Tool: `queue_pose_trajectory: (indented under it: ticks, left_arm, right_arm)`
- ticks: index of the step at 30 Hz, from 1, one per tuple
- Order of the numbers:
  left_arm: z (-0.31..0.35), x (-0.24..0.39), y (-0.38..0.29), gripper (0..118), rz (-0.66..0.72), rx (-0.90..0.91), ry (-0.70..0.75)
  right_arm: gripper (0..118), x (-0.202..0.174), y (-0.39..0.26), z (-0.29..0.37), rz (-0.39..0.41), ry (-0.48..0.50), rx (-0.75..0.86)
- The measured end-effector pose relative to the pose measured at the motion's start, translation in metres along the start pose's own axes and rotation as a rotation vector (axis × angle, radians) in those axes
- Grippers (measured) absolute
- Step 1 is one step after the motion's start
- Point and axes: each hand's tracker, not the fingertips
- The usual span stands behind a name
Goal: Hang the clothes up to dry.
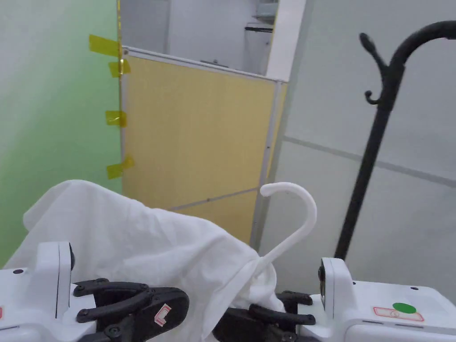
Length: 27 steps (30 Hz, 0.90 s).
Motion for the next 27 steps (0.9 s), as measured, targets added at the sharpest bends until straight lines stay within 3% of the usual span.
queue_pose_trajectory:
  ticks: [1, 2, 6, 7, 8, 10, 11, 12, 14, 15, 16, 17, 18, 19, 21, 22, 23, 24, 27]
  left_arm:
    - [-0.017, -0.009, 0.004, 1, 0.012, -0.002, -0.066]
    - [-0.033, -0.016, 0.007, 1, 0.001, 0.0, -0.11]
    - [-0.098, -0.032, 0.019, 1, -0.006, 0.01, -0.3]
    - [-0.117, -0.035, 0.023, 1, -0.012, 0.01, -0.34]
    - [-0.135, -0.035, 0.027, 1, -0.017, -0.005, -0.394]
    - [-0.169, -0.033, 0.032, 1, -0.044, -0.013, -0.463]
    - [-0.185, -0.031, 0.033, 1, -0.056, -0.018, -0.504]
    - [-0.199, -0.028, 0.035, 1, -0.064, -0.015, -0.519]
    - [-0.224, -0.021, 0.036, 1, -0.067, -0.019, -0.582]
    - [-0.237, -0.019, 0.038, 1, -0.06, -0.02, -0.603]
    - [-0.247, -0.016, 0.039, 1, -0.058, -0.028, -0.637]
    - [-0.256, -0.013, 0.039, 1, -0.058, -0.017, -0.636]
    - [-0.263, -0.011, 0.04, 1, -0.054, -0.023, -0.65]
    - [-0.27, -0.008, 0.04, 1, -0.054, -0.018, -0.654]
    - [-0.28, -0.002, 0.039, 1, -0.057, -0.016, -0.662]
    - [-0.285, 0.0, 0.041, 1, -0.053, -0.017, -0.663]
    - [-0.287, 0.003, 0.04, 1, -0.055, -0.017, -0.666]
    - [-0.29, 0.005, 0.041, 1, -0.054, -0.003, -0.66]
    - [-0.291, 0.006, 0.046, 1, -0.03, 0.036, -0.64]
  right_arm:
    - [7, -0.011, -0.003, 0.022, 0.017, -0.118, 0.025]
    - [7, -0.014, -0.004, 0.042, -0.027, -0.099, -0.003]
    - [7, -0.054, -0.018, 0.12, -0.036, -0.361, 0.065]
    - [7, -0.063, -0.022, 0.141, -0.087, -0.371, 0.071]
    - [7, -0.078, -0.026, 0.158, -0.051, -0.491, 0.093]
    - [7, -0.101, -0.033, 0.191, -0.095, -0.52, 0.091]
    - [7, -0.12, -0.038, 0.204, -0.069, -0.677, 0.143]
    - [7, -0.127, -0.041, 0.217, -0.115, -0.638, 0.119]
    - [7, -0.149, -0.044, 0.243, -0.112, -0.781, 0.132]
    - [7, -0.158, -0.045, 0.254, -0.141, -0.788, 0.123]
    - [7, -0.169, -0.046, 0.262, -0.133, -0.879, 0.129]
    - [7, -0.177, -0.047, 0.27, -0.147, -0.85, 0.114]
    - [7, -0.186, -0.049, 0.273, -0.152, -0.937, 0.138]
    - [7, -0.192, -0.049, 0.278, -0.154, -0.919, 0.122]
    - [7, -0.202, -0.045, 0.282, -0.145, -1.05, 0.115]
    - [7, -0.202, -0.042, 0.286, -0.195, -1.014, 0.112]
    - [7, -0.205, -0.038, 0.286, -0.202, -1.08, 0.134]
    - [7, -0.204, -0.034, 0.287, -0.211, -1.066, 0.12]
    - [7, -0.205, -0.012, 0.288, -0.212, -1.163, 0.11]
